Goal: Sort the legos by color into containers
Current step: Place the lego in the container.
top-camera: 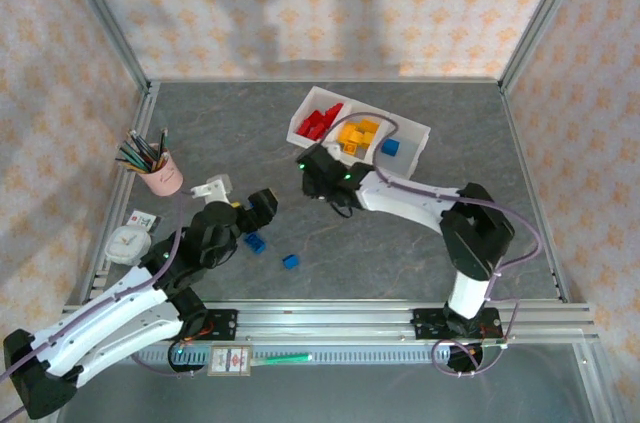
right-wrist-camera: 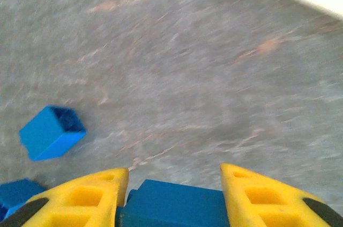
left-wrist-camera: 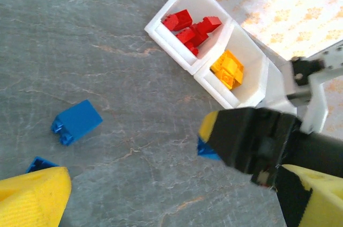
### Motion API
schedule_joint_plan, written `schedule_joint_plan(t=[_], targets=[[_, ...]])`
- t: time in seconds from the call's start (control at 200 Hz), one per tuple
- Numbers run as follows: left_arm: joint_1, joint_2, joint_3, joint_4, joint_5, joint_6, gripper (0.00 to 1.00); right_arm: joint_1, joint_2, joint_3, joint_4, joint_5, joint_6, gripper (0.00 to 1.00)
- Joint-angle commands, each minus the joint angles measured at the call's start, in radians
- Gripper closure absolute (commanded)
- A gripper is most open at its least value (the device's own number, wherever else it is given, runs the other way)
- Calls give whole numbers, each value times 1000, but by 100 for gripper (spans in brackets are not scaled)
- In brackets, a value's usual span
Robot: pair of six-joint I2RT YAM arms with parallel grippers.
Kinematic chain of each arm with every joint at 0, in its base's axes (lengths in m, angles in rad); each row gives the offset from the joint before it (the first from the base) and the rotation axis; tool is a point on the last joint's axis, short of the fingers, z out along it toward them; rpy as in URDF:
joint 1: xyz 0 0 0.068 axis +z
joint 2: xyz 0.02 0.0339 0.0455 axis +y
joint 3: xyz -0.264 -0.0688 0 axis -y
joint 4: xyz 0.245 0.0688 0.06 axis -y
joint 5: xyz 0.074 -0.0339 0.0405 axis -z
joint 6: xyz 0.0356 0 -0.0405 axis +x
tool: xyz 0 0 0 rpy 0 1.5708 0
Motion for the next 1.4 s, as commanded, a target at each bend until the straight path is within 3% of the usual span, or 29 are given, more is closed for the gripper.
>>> schedule_joint_plan(t=[0.0, 0.315, 0.551, 0.916, 1.391], targets=[[7, 60, 43, 103, 45, 42, 1, -84, -69, -28, -39, 81, -30, 63], [7, 247, 122, 214, 99, 94, 1, -395, -97, -27, 12, 93, -95, 63], [11, 336, 156, 279, 127, 108, 1, -515, 16, 53, 72, 74, -108, 63], [25, 387, 173, 295, 152, 116, 1, -587, 178, 201, 80, 95, -109, 58], [38, 388, 177, 300, 165, 115, 1, -591, 187, 246, 80, 59, -131, 45]])
